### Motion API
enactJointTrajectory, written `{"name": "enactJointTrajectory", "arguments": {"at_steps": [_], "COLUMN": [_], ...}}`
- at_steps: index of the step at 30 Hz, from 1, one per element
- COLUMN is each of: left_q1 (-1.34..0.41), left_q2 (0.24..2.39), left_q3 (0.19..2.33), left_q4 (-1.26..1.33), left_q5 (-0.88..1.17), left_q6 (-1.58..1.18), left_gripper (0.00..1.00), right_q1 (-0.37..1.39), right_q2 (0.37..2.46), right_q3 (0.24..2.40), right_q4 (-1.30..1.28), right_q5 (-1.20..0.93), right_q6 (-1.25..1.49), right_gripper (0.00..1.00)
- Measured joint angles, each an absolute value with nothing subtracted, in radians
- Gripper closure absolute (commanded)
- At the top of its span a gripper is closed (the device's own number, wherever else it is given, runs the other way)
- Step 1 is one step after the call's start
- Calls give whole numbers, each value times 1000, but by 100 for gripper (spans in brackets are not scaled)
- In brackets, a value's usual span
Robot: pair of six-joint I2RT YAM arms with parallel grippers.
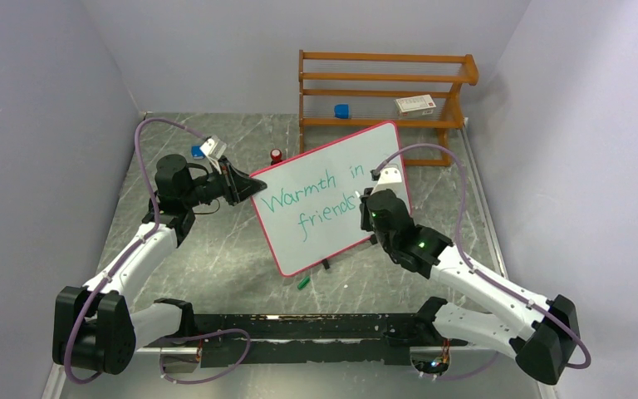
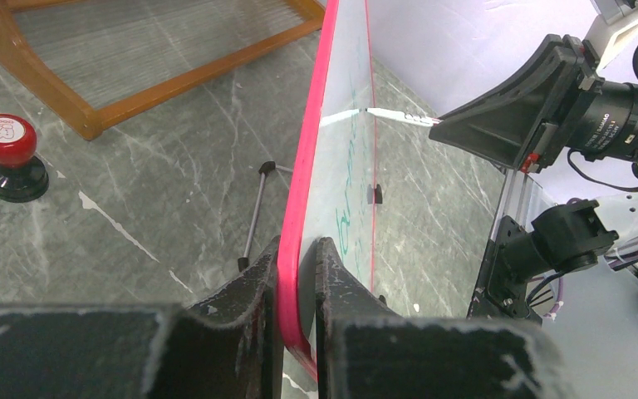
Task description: Write a sentence on the whiteboard
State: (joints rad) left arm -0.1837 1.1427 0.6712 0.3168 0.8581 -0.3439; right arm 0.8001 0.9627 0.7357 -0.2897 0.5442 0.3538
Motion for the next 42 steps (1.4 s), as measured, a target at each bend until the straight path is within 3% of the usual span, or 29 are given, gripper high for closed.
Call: {"name": "enactJointTrajectory", "arguments": {"at_steps": [42], "left_q1": [-182], "left_q2": [1143], "left_q3": [671], "left_q4": [316], "left_q5": [858], "left_q6": [-344], "left_gripper": [95], "right_q1": [780], "right_q2": [951], "right_q3": [701], "right_q4": [-369], "right_q5": [485], "right_q6": [406], "right_gripper": [100]}}
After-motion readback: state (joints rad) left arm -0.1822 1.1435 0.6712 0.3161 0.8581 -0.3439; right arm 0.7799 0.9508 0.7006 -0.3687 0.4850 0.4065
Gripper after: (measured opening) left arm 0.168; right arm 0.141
